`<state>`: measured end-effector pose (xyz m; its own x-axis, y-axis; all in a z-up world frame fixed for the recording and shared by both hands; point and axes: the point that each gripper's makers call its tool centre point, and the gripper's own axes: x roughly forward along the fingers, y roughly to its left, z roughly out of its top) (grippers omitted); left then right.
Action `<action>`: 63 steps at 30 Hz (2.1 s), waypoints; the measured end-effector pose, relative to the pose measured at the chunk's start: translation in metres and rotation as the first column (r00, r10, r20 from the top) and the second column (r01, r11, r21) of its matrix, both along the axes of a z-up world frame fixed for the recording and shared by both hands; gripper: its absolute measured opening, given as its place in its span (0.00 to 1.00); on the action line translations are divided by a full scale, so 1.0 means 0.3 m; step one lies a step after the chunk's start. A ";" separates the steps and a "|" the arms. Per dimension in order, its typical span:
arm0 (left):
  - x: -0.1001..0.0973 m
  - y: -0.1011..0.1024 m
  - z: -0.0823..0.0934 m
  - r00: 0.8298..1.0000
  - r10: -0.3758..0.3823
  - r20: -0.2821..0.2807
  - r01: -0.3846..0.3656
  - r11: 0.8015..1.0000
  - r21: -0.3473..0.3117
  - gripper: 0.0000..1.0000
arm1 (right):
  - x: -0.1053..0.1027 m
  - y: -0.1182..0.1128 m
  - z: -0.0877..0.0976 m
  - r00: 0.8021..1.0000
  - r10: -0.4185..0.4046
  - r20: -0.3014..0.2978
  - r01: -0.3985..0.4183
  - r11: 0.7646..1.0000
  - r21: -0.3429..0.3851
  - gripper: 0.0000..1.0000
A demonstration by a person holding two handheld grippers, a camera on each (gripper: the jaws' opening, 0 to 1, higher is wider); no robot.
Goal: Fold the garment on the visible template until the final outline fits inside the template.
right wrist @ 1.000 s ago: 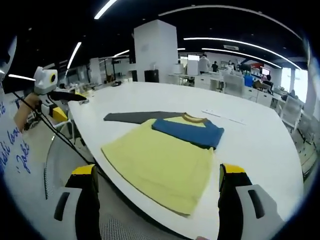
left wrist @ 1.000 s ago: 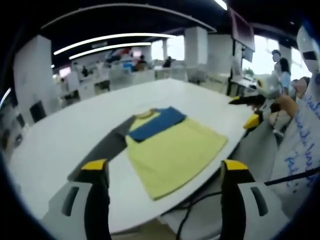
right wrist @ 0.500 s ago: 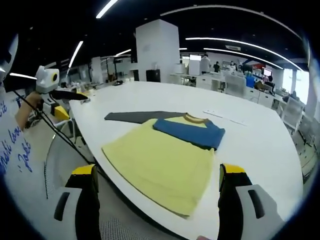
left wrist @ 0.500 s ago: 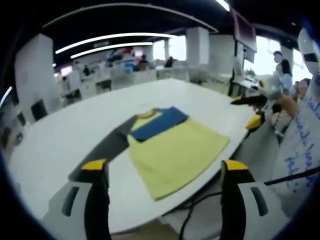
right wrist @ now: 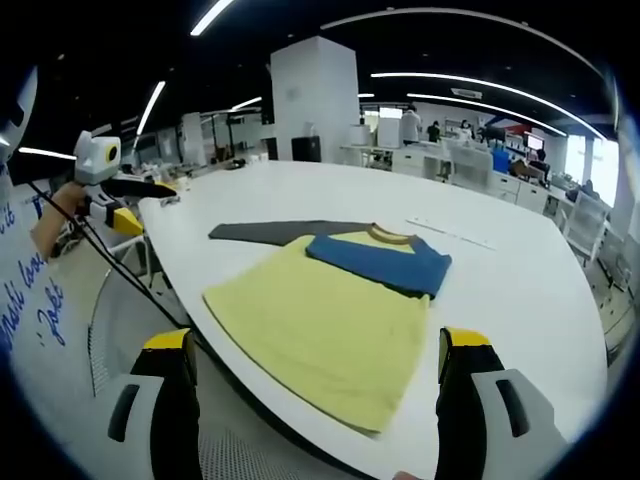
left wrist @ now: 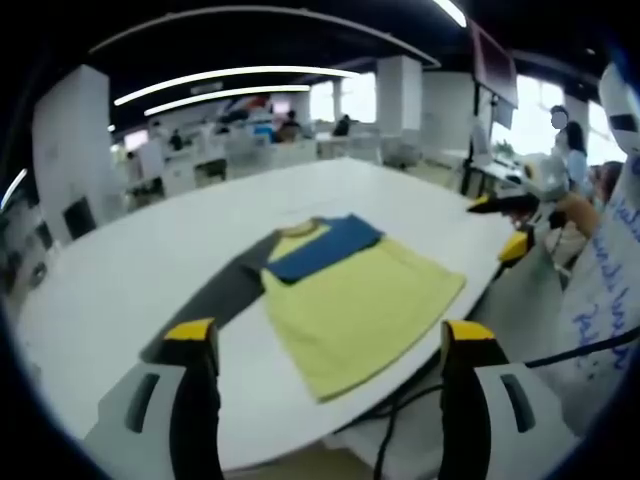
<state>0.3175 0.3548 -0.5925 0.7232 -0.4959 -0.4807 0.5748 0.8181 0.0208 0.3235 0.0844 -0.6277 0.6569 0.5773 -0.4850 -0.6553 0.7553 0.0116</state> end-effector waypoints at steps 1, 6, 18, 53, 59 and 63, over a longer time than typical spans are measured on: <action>0.001 0.003 -0.004 1.000 -0.007 -0.004 0.007 1.000 0.010 0.88 | 0.001 0.000 -0.001 1.000 0.000 0.000 0.000 1.000 0.000 1.00; 0.013 0.013 -0.007 1.000 -0.011 -0.005 0.011 1.000 0.014 0.88 | 0.002 0.004 0.001 1.000 0.001 -0.001 -0.001 1.000 0.000 1.00; 0.048 0.057 -0.007 0.999 -0.040 -0.012 0.041 0.999 0.023 0.87 | 0.007 0.007 -0.001 1.000 0.007 -0.007 -0.007 1.000 -0.018 1.00; 0.232 0.396 -0.128 0.988 0.109 -0.109 -0.113 0.993 -0.025 0.76 | 0.011 -0.005 0.023 0.999 -0.050 0.012 0.051 0.999 -0.012 1.00; 0.284 0.448 -0.154 0.980 0.158 -0.124 -0.169 0.982 -0.085 0.71 | 0.007 -0.011 0.026 0.998 -0.068 0.010 0.068 0.998 -0.017 1.00; 0.311 0.480 -0.182 0.973 0.185 -0.140 -0.198 0.976 -0.086 0.70 | 0.002 -0.008 0.031 0.998 -0.065 0.010 0.065 0.998 -0.018 1.00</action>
<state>0.4108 0.4987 -0.6472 0.7433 -0.4040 -0.5332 0.3998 0.9073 -0.1301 0.3242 0.0820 -0.6185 0.6972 0.5244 -0.4887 -0.6046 0.7965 -0.0078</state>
